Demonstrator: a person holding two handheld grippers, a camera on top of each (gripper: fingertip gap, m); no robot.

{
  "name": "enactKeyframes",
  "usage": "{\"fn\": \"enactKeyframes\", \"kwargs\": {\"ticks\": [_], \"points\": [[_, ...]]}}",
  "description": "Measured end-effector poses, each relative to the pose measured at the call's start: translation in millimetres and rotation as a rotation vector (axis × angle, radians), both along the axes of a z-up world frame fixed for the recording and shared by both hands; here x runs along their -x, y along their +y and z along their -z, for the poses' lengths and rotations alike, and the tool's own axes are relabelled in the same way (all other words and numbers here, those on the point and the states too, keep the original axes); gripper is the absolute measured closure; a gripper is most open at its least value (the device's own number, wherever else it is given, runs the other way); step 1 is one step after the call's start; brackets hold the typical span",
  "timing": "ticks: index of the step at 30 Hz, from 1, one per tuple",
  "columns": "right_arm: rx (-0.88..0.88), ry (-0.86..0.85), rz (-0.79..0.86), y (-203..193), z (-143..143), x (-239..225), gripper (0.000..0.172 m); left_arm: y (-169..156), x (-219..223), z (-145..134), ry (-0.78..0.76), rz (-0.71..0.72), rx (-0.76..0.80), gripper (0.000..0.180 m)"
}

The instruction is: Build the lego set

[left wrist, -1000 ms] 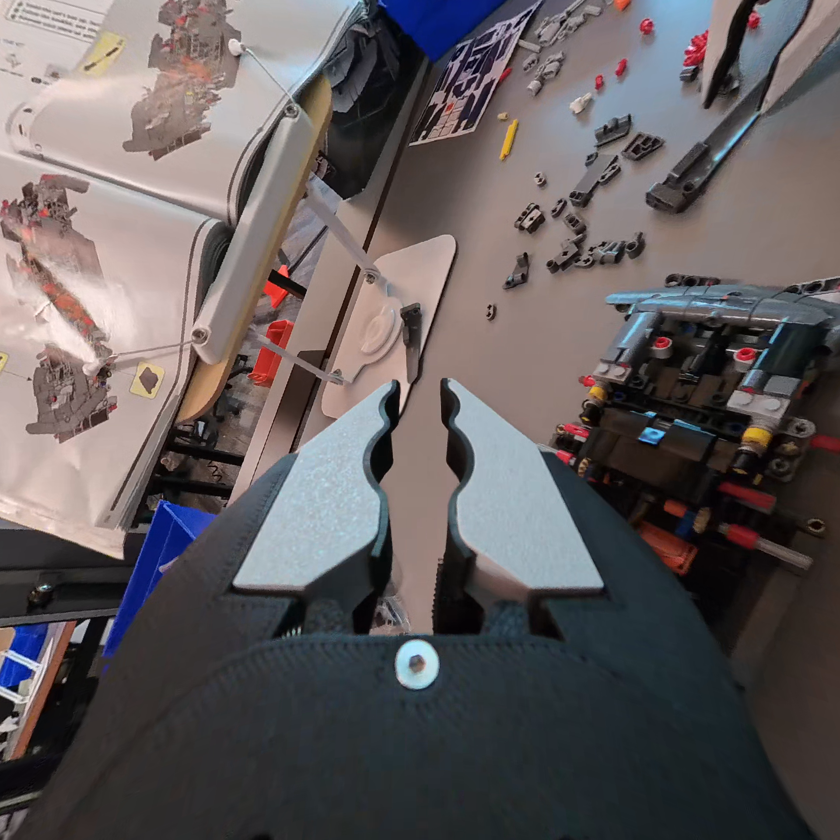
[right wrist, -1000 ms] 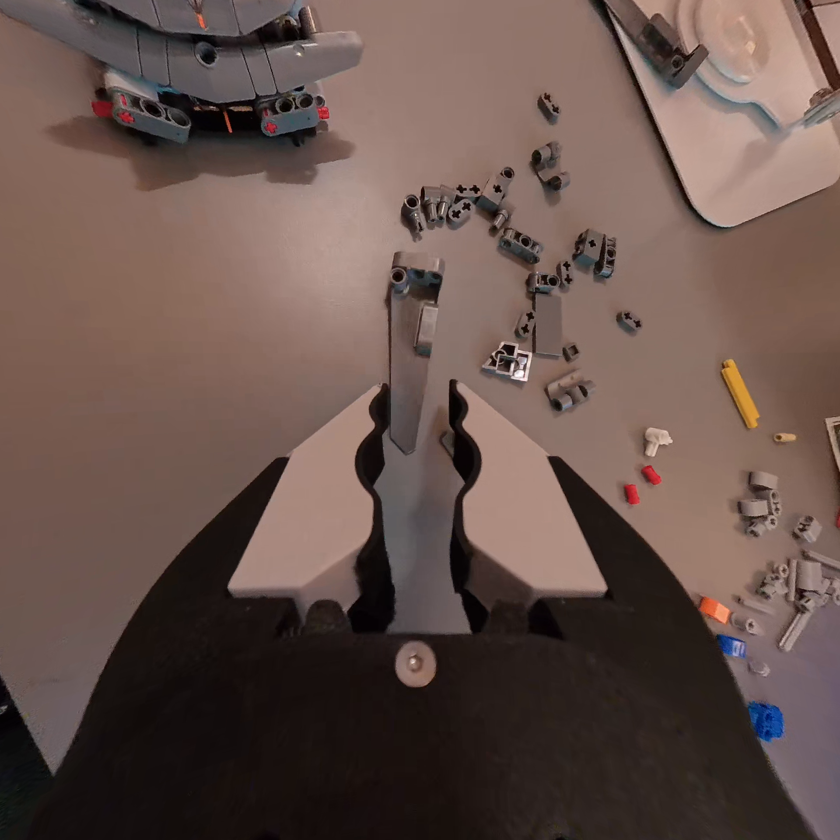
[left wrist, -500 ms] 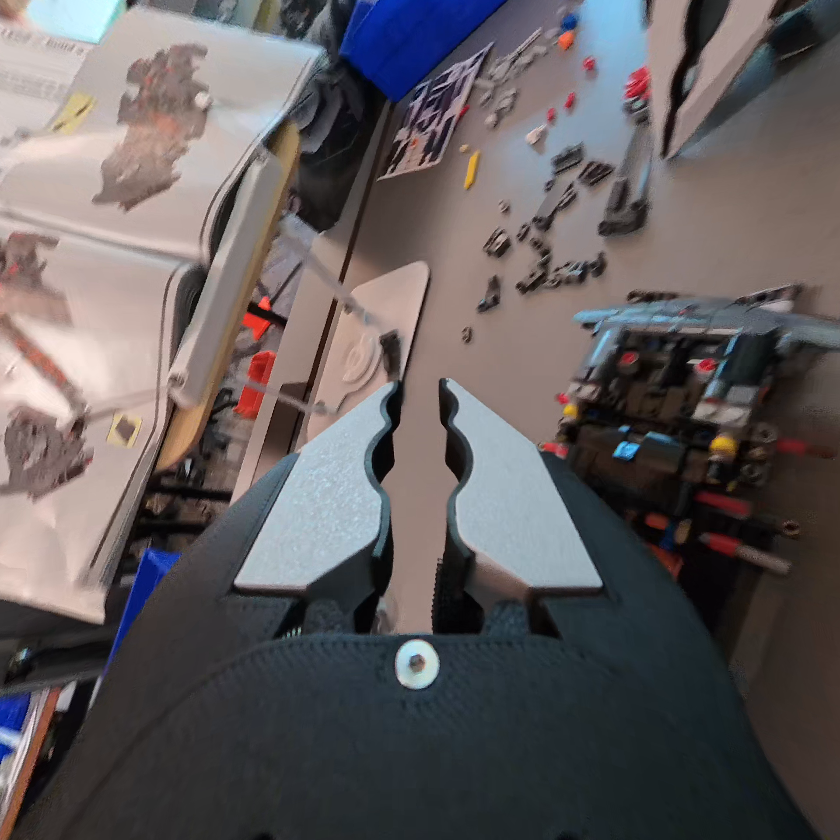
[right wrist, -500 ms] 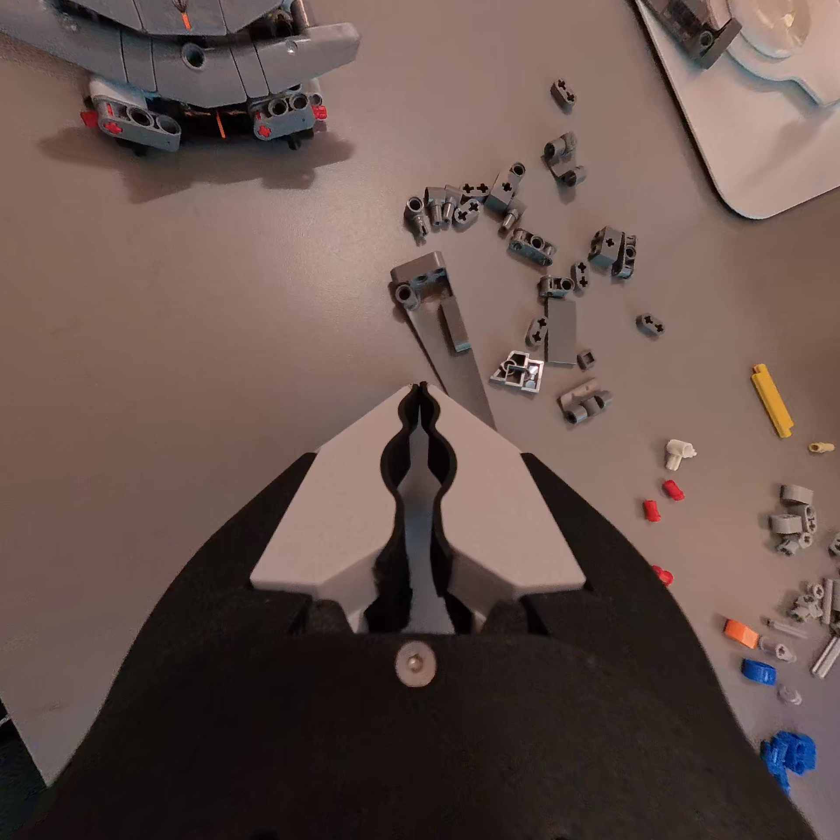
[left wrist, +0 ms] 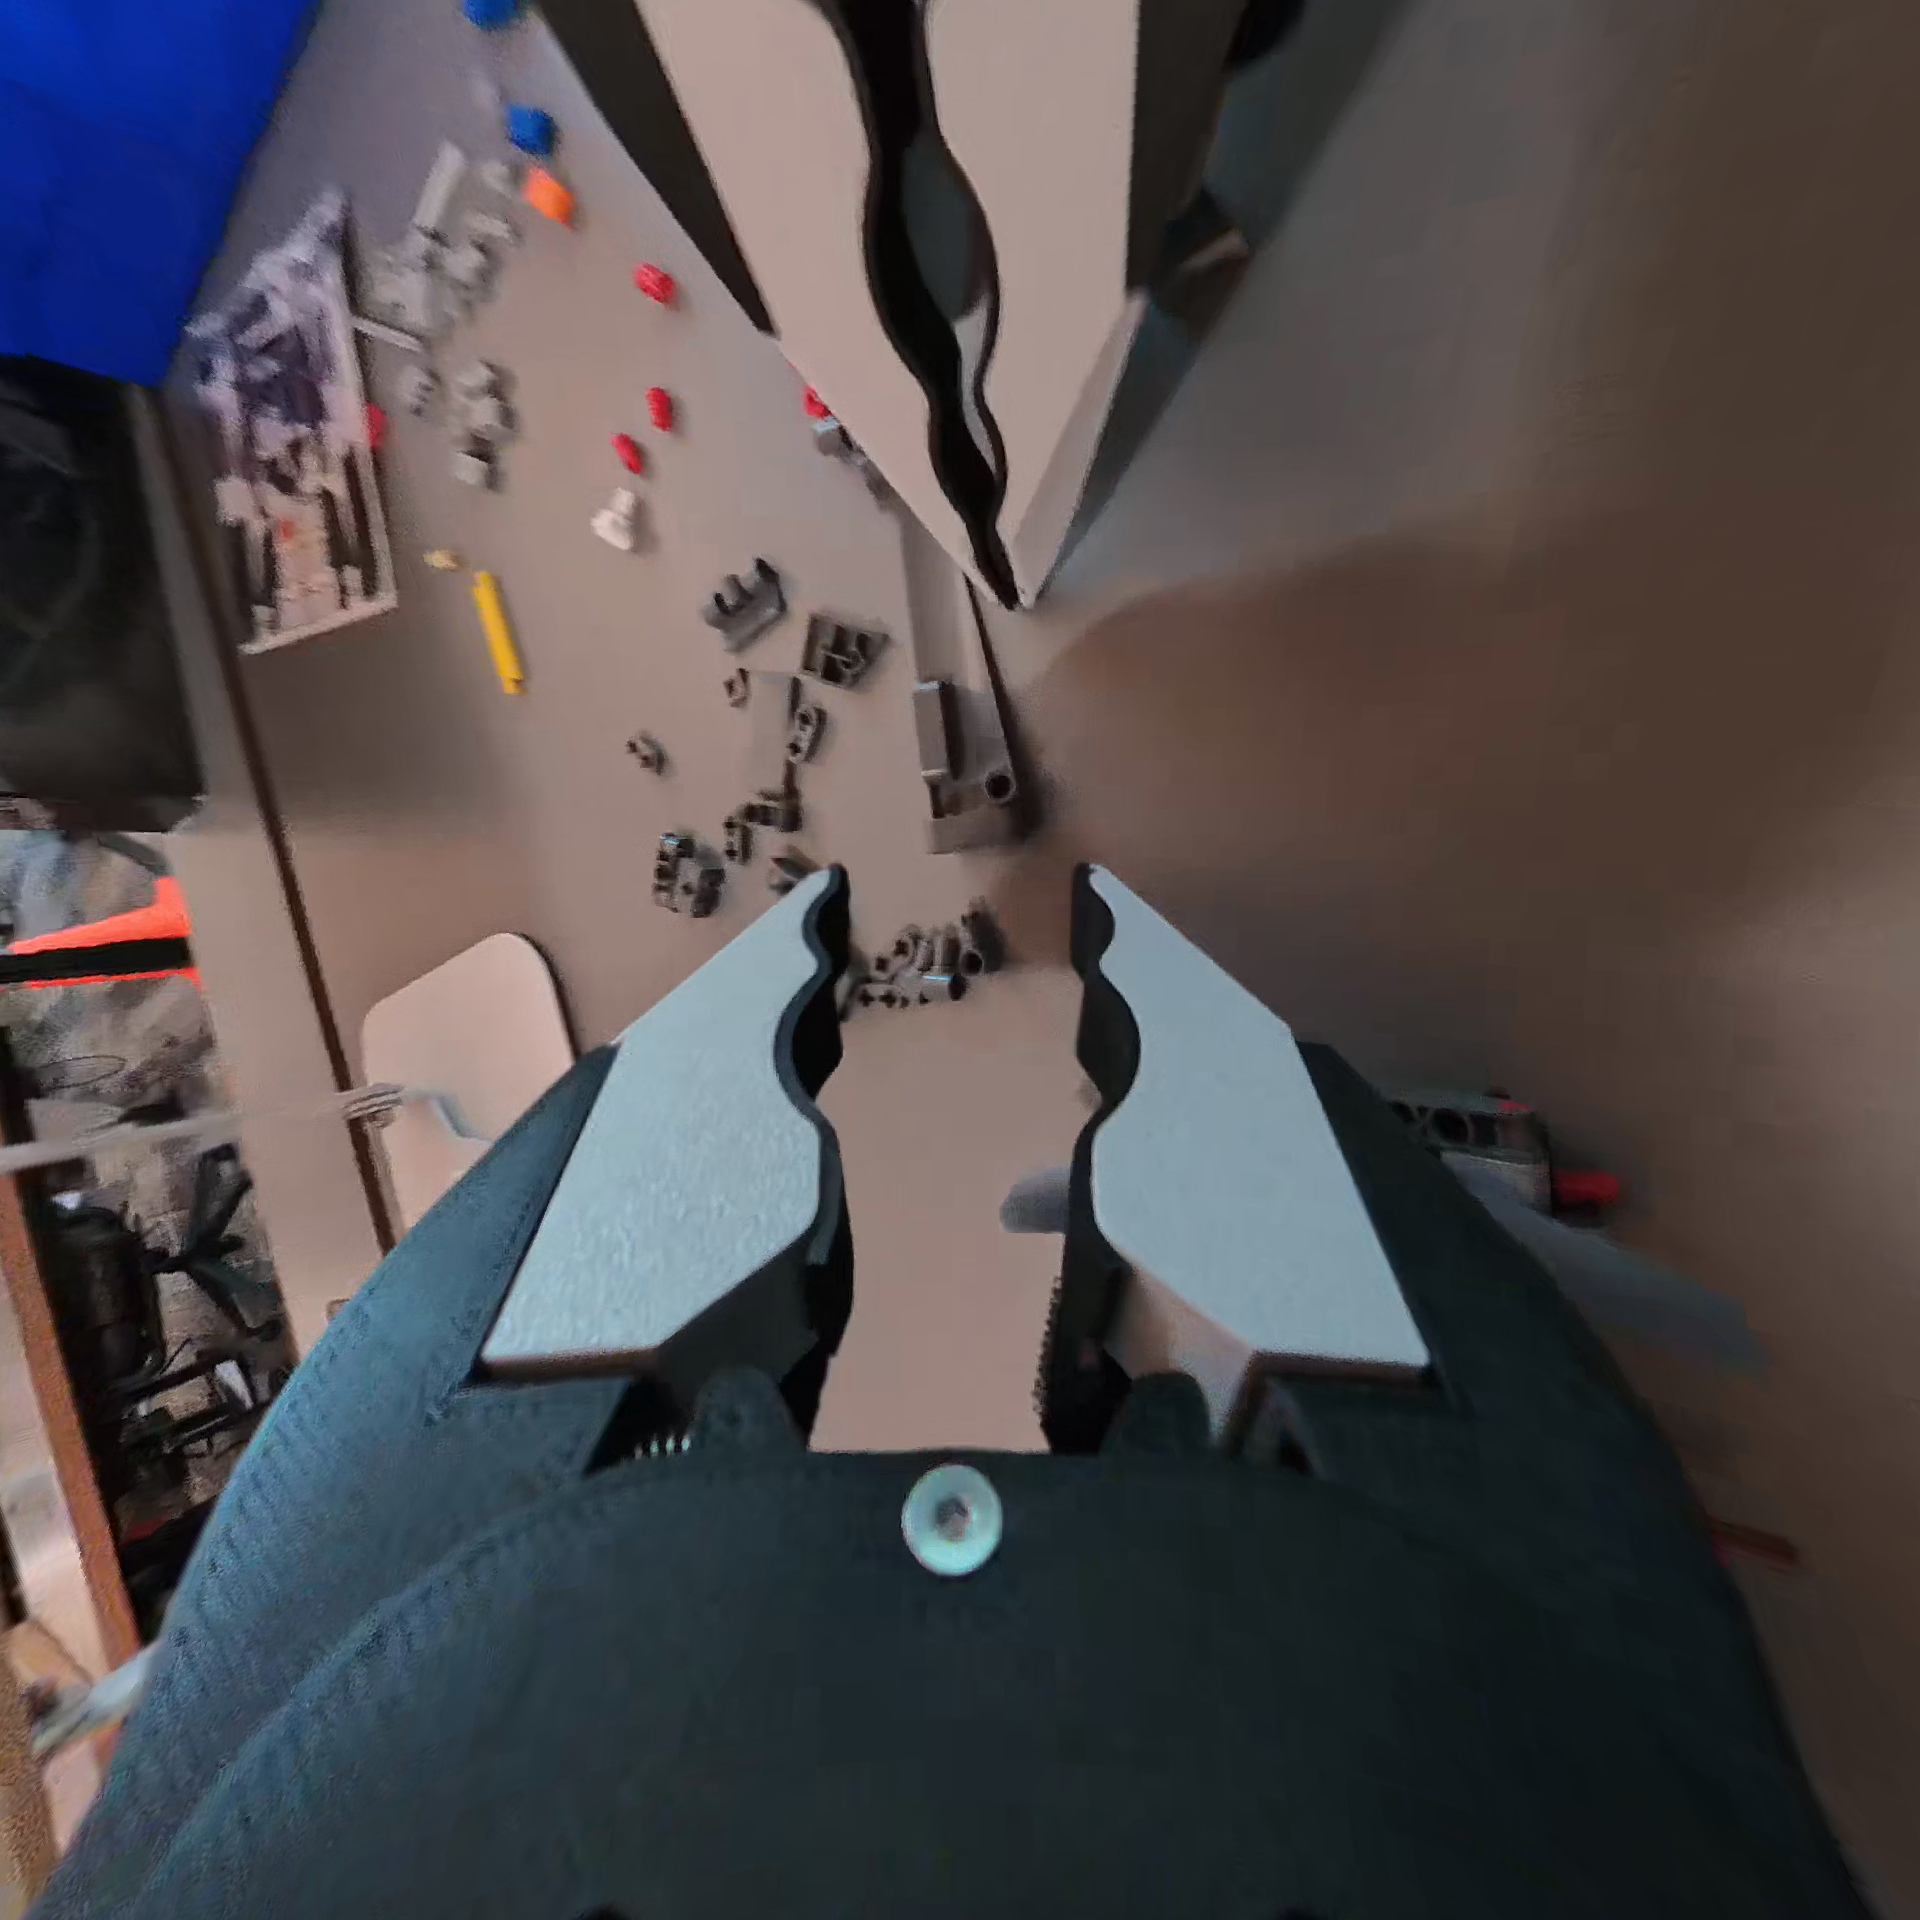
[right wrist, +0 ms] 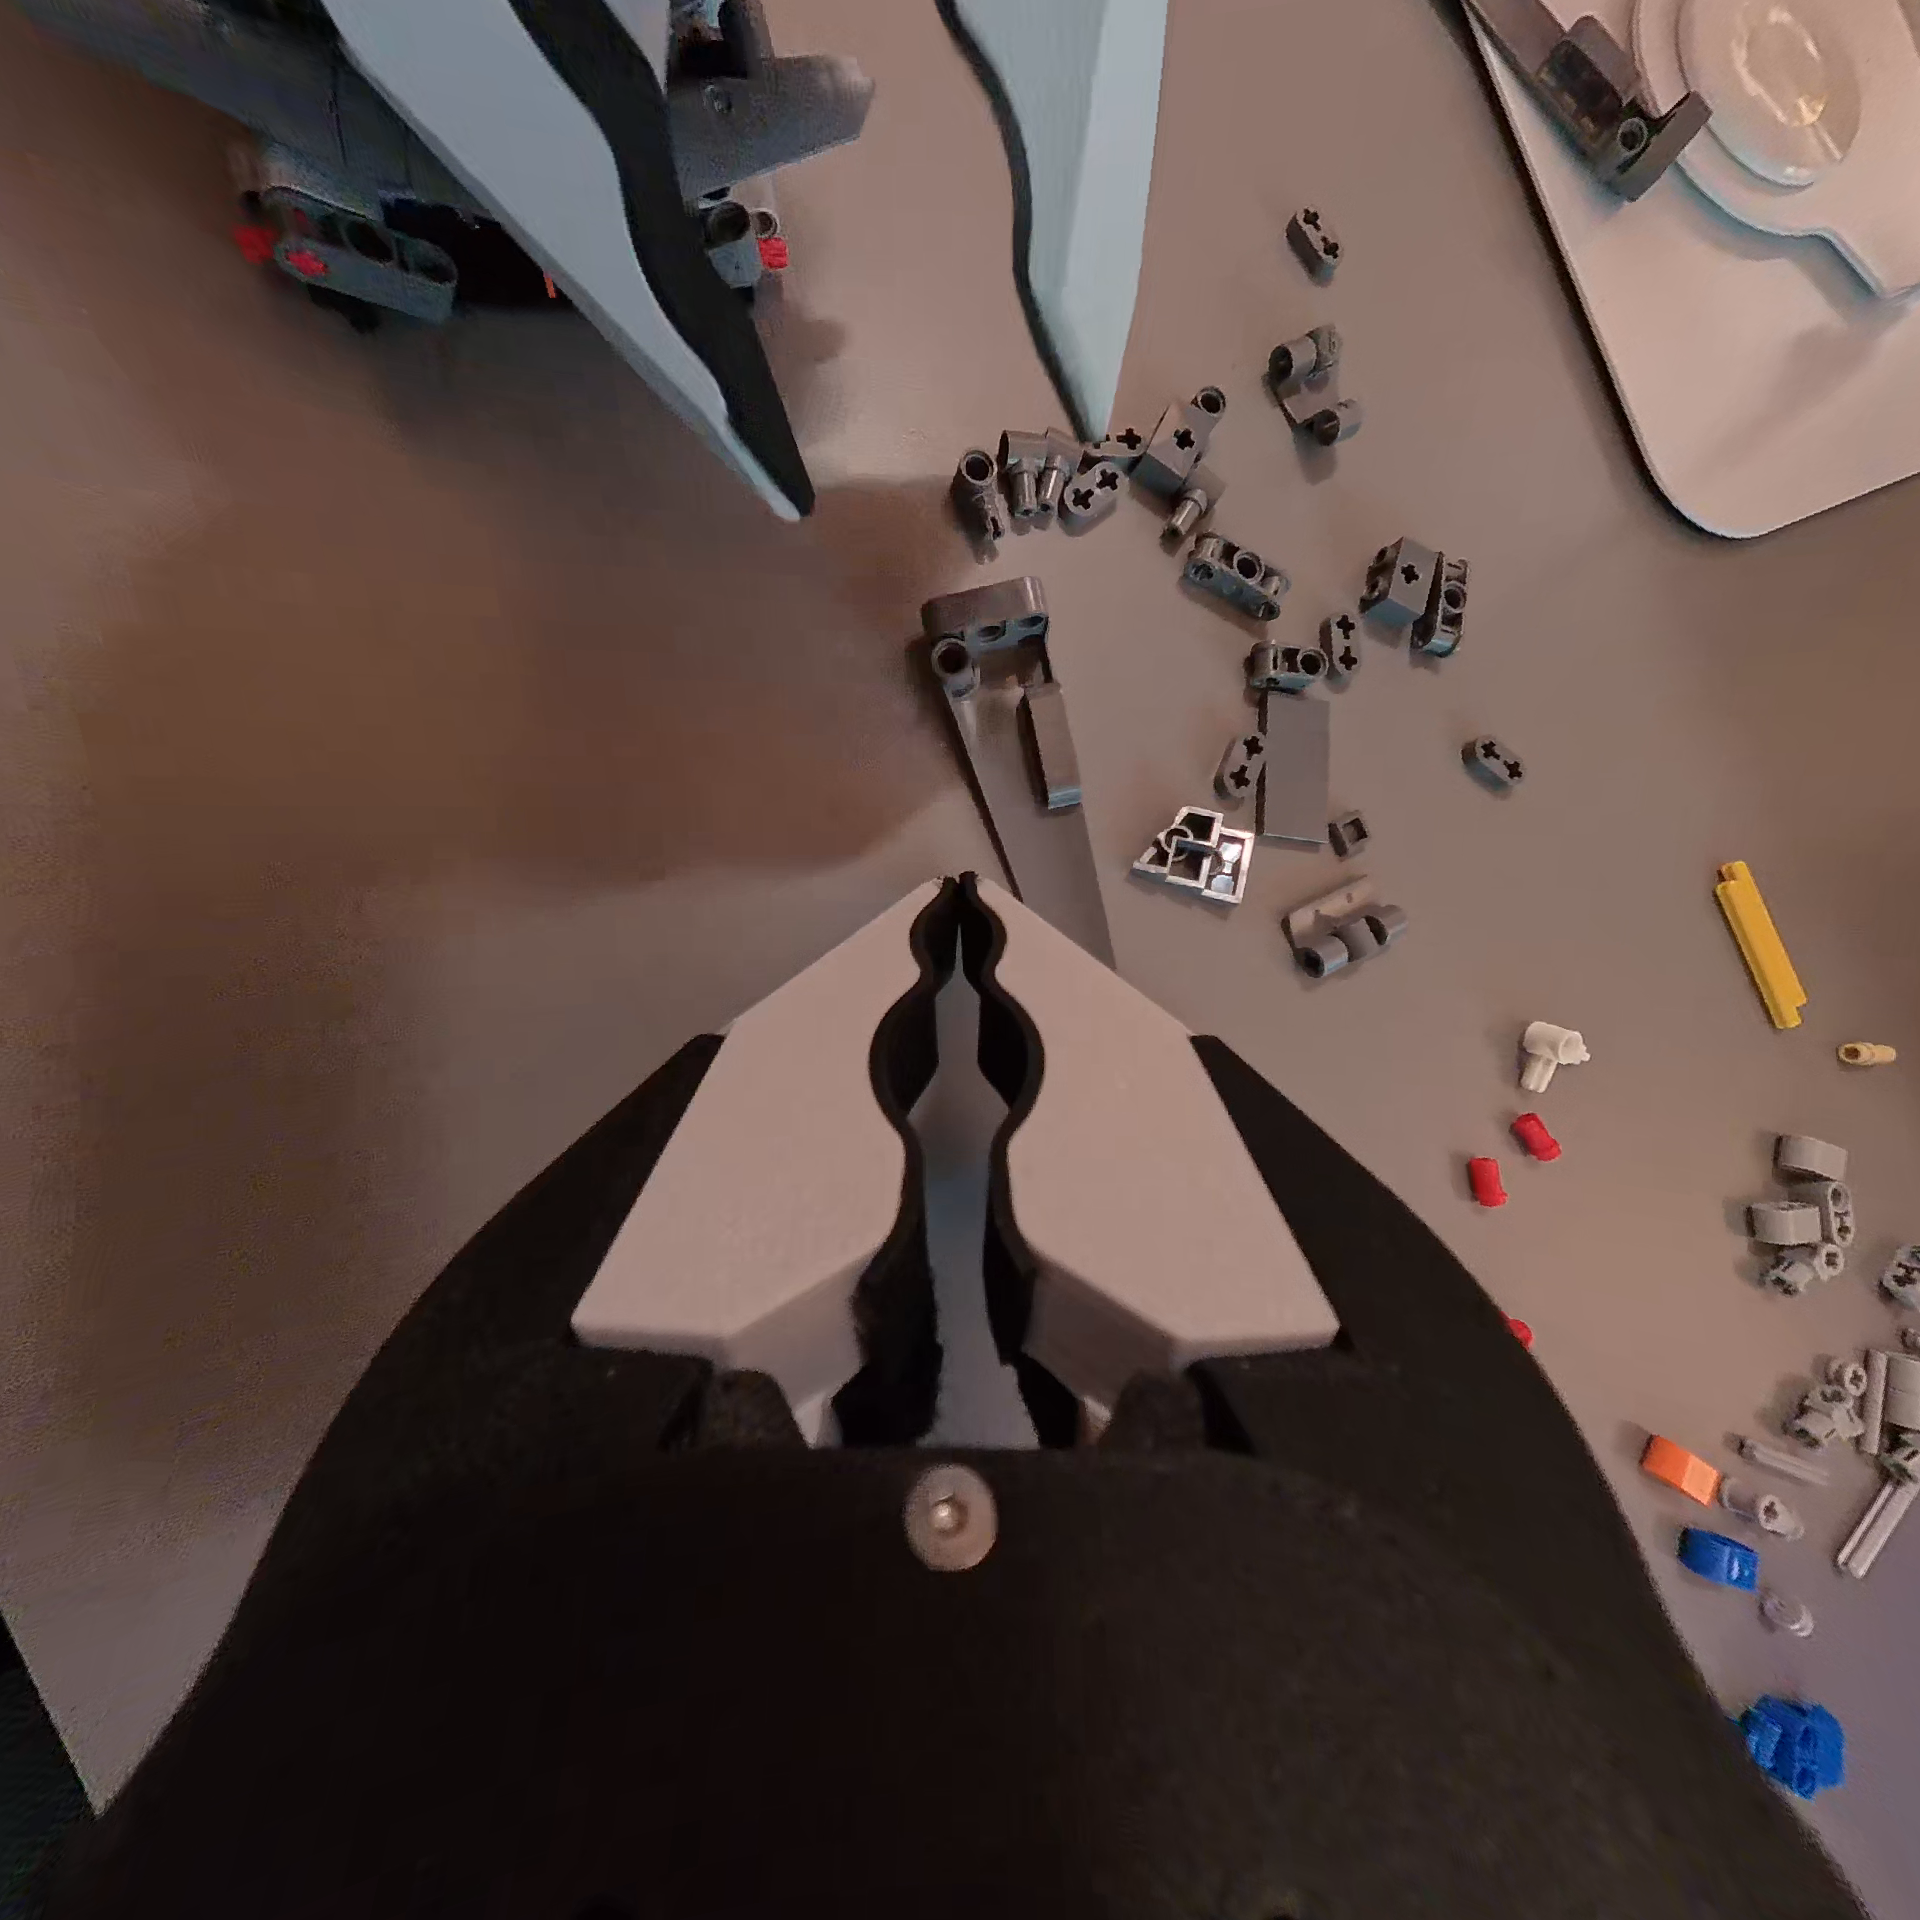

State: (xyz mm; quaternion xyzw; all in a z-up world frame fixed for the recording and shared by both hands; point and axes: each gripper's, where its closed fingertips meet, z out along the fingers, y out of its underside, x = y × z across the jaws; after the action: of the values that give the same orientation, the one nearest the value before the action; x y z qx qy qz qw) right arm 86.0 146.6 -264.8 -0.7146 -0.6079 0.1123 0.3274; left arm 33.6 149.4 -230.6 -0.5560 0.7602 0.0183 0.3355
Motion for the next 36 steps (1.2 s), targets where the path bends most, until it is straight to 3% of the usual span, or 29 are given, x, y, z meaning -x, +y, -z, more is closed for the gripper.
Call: {"fn": "enactKeyframes", "kwargs": {"ticks": [6,11,16,19,24,30,36], "points": [[0.010,0.015,-0.028,-0.8,0.1,0.0,0.172,8.9,-6.7,23.7,0.046,-0.006,0.058,0.140],[0.024,0.038,-0.037,-1.0,0.0,1.2,0.172,17.7,-13.8,29.1,0.041,-0.008,0.056,0.159],[0.016,0.039,-0.052,-1.1,-0.2,0.9,0.172,18.5,-19.1,29.3,0.054,0.022,0.081,0.159],[-0.074,0.012,-0.055,4.9,-3.0,-4.0,0.172,18.6,-17.7,29.1,0.060,0.015,0.117,0.159],[-0.346,-0.006,-0.138,10.1,-26.1,-2.4,0.155,15.1,-17.1,26.7,0.002,-0.038,0.352,0.159],[-0.567,-0.183,-0.220,19.5,-21.5,2.6,0.168,9.8,-20.9,11.4,-0.110,-0.056,0.631,0.159],[-0.494,-0.145,-0.229,16.2,-26.7,9.5,0.172,8.9,-12.5,7.1,-0.124,-0.066,0.630,0.160]]}}
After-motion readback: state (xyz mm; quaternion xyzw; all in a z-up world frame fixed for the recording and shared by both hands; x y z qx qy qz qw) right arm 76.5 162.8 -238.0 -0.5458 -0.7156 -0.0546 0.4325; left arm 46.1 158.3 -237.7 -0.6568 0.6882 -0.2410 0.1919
